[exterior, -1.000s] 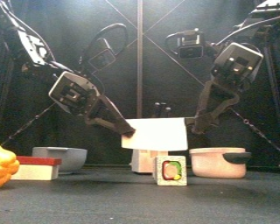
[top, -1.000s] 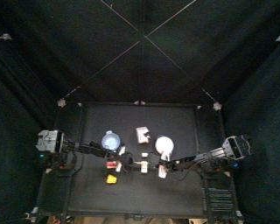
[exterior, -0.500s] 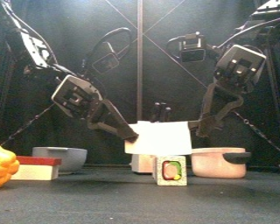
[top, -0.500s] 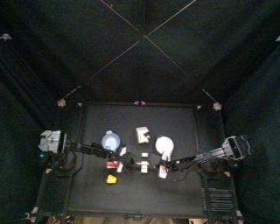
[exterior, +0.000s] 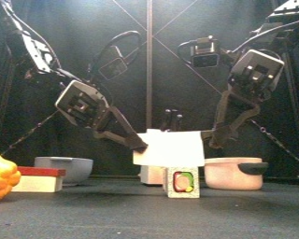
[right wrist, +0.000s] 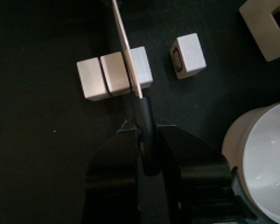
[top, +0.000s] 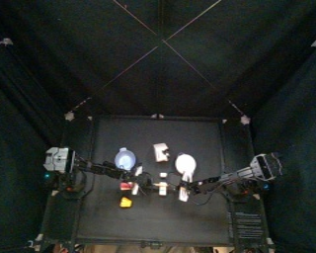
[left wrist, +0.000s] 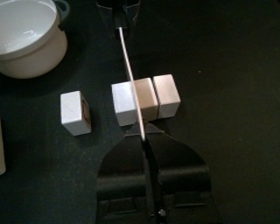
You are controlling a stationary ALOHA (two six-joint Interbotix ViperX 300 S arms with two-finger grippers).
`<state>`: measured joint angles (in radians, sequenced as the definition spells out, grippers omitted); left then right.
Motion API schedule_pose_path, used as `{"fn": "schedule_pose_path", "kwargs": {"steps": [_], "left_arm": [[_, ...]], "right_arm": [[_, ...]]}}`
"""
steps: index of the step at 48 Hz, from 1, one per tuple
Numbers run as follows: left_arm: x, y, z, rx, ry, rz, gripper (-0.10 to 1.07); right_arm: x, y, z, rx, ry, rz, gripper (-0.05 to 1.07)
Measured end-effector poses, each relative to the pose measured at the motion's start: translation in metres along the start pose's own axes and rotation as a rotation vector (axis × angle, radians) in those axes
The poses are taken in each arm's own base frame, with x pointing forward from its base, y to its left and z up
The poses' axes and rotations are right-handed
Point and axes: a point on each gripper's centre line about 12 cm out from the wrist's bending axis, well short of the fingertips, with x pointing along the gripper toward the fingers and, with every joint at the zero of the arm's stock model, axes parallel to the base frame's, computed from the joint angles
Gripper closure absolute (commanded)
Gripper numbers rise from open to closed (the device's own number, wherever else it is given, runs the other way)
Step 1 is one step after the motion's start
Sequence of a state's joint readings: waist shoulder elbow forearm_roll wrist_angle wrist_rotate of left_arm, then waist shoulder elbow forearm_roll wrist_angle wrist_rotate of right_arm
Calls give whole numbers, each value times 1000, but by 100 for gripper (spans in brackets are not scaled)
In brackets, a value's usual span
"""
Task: Cut sushi roll
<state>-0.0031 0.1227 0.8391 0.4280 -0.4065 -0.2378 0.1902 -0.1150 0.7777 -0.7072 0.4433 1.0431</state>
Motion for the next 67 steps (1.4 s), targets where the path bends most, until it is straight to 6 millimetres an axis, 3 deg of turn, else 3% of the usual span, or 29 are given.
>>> {"fn": "schedule_pose_path", "kwargs": {"steps": [31, 67], "left_arm": [[2, -3, -3, 3, 9, -8, 75], [12, -3, -19, -55, 57, 2, 75]], "right_arm": [[2, 3, -2, -7, 8, 4, 67], [28, 8, -19, 23, 96, 4, 67]]}}
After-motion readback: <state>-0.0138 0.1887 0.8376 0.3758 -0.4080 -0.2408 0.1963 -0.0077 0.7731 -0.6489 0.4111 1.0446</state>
